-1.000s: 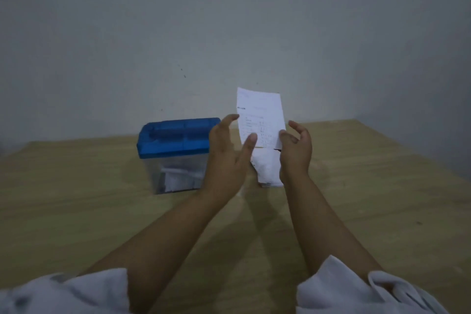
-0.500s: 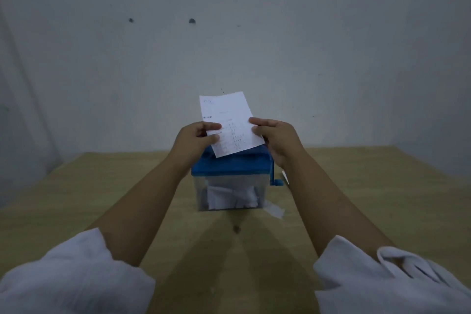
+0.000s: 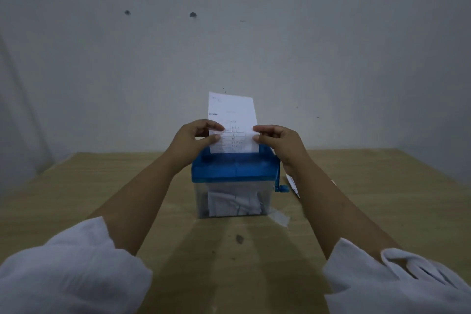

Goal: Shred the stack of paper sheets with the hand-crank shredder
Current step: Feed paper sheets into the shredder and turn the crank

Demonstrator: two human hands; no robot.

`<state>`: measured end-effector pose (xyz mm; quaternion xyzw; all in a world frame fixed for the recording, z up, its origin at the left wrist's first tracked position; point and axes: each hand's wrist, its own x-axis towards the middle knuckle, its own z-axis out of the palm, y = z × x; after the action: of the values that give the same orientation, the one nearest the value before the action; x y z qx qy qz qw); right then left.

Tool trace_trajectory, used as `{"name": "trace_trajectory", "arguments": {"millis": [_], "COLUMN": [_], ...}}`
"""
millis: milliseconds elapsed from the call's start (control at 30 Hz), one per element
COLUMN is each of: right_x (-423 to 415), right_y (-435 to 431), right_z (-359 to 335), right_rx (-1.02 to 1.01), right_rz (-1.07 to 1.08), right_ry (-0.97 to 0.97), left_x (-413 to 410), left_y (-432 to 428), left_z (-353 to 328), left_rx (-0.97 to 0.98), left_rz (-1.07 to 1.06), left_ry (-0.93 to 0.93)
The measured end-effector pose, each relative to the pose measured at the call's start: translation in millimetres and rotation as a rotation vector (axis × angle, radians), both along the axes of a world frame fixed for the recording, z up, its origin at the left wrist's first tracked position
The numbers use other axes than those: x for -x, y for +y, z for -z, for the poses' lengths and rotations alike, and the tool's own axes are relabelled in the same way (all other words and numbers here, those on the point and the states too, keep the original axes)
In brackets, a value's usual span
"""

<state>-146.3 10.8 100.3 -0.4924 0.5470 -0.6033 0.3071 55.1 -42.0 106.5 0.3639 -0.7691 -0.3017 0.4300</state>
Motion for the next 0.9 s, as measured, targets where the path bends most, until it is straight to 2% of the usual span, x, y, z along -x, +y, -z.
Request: {"name": "trace_trajectory", "arguments": {"millis": [300,400,500,533,600,700,900], "right_x": [2.9,3.3,1.9,1.6,1.6,1.0,6.7], "right_y": [-5.5,-6.8,-9.0,-9.7,-11.0,-11.8,3.2], "right_z": [6.7,6.4,6.3,6.3,6.6,8.8,35.1], "right_rx": [-0.015,-0.017,0.003,0.014,0.026,0.018,0.035], "right_rz": [0.014,0.015,0.003,-0.003,-0.008,0.004,0.153], "right_ry": [0.001,0.01,0.036,0.043,0.067,0.101,0.064], "left_x": [-6.7,3.8,20.7,27.3,38.9,47.6,49.5], "left_y": [-3.2,6.5,23.4,29.6,36.8,34.6,45.4], "left_z": [12.9,20.9,28.1,29.4,31.7,36.8,38.0], "left_rx": [0.15,0.414,0.678,0.68,0.56,0.445,0.427], "left_rz": [-0.168,-0.348,-0.251,-0.176,-0.105,-0.186,-0.241], "left_ry": [-0.105,-0.235,-0.316,-0.381,-0.528,-0.776,-0.877]}}
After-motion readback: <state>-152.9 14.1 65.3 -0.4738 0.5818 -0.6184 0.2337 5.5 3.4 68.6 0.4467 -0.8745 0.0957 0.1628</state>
